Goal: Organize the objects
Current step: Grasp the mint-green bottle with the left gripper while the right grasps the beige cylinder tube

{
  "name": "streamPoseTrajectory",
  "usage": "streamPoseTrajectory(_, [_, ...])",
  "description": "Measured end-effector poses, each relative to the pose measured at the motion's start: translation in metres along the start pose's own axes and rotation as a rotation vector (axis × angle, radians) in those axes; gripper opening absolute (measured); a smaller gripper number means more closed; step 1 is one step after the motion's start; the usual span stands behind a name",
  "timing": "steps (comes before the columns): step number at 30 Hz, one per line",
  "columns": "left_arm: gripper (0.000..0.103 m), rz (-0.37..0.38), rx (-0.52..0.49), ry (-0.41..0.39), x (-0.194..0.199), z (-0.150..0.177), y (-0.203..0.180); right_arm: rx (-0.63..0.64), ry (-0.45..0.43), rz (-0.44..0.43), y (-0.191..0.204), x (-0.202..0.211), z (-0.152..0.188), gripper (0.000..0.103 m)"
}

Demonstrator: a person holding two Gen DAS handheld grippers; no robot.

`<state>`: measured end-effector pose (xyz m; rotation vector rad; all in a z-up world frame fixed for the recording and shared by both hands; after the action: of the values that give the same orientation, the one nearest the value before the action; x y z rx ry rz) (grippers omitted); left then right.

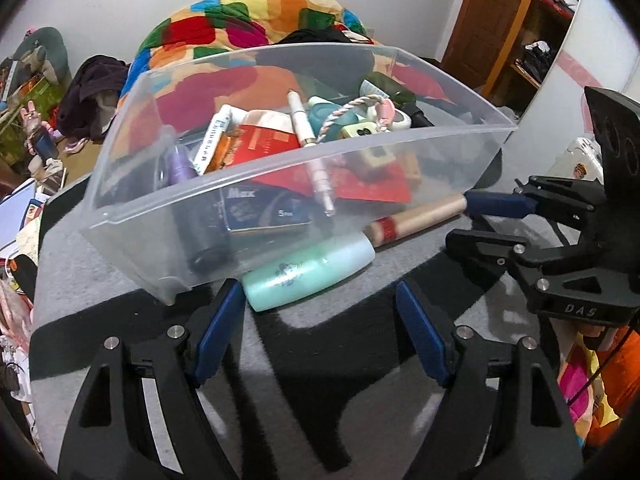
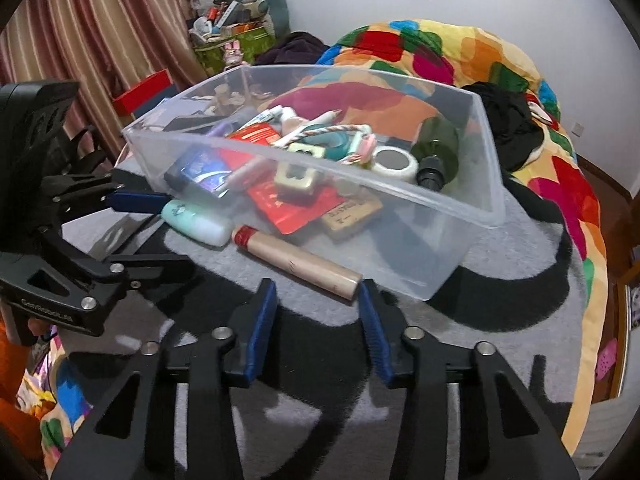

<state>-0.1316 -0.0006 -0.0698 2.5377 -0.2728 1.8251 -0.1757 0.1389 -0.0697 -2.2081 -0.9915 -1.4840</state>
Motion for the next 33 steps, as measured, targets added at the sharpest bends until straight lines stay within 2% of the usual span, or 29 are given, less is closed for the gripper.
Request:
streamPoseTrajectory(3, [0.077, 0.011, 0.001, -0.013, 0.003, 0.004, 0.000, 0.012, 0.002, 0.003, 0.004, 0.002, 0.003, 0.035])
streamPoseTrajectory(7, [0.075, 0.065, 0.012, -0.015, 0.009, 0.019, 0.000, 0.023, 0.008, -0.019, 0.009, 0.007, 0.012, 0.035])
streamPoseTrajectory(13, [0.068, 0.113, -0.045, -0.017, 0.019, 0.044, -0.024, 0.102, 0.008, -0.053, 0.031, 0.019, 0.030, 0.034])
streamPoseTrajectory(16, [0.067, 0.089, -0.069, -0.039, 0.026, 0.054, -0.033, 0.158, -0.015, -0.034, 0.044, 0.028, 0.038, 0.034])
streamPoseTrajectory(20, [0.067, 0.051, -0.035, -0.064, 0.031, 0.050, -0.022, 0.149, -0.044, 0.012, 0.039, 0.035, 0.033, 0.035])
streamPoseTrajectory(24, [0.067, 0.020, 0.013, -0.077, 0.029, 0.034, -0.005, 0.090, -0.044, 0.032, 0.025, 0.027, 0.014, 0.035])
streamPoseTrajectory(29, [0.067, 0.019, 0.012, -0.054, 0.018, 0.013, 0.000, 0.060, -0.002, 0.020, 0.019, 0.005, -0.006, 0.035])
streamPoseTrajectory(30, [0.066, 0.006, 0.005, -0.045, 0.014, 0.008, -0.001, 0.057, 0.006, 0.018, 0.019, 0.002, -0.008, 0.035])
streamPoseTrajectory(33, [0.050, -0.042, -0.001, -0.016, 0.003, -0.001, -0.002, 0.046, 0.038, -0.005, 0.016, -0.009, -0.013, 0.035])
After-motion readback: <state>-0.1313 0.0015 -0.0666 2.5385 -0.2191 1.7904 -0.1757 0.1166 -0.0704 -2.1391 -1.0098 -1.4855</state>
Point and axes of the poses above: each gripper's, at about its wrist camera, not at the fingertips, and x roughly against the way its jaws point, y to its left, z to its underside, the point moved 1 cm from there along -x, roughly the way its jaws point, and after that the axes turned 12 degrees about y, right-handed, at the moved point
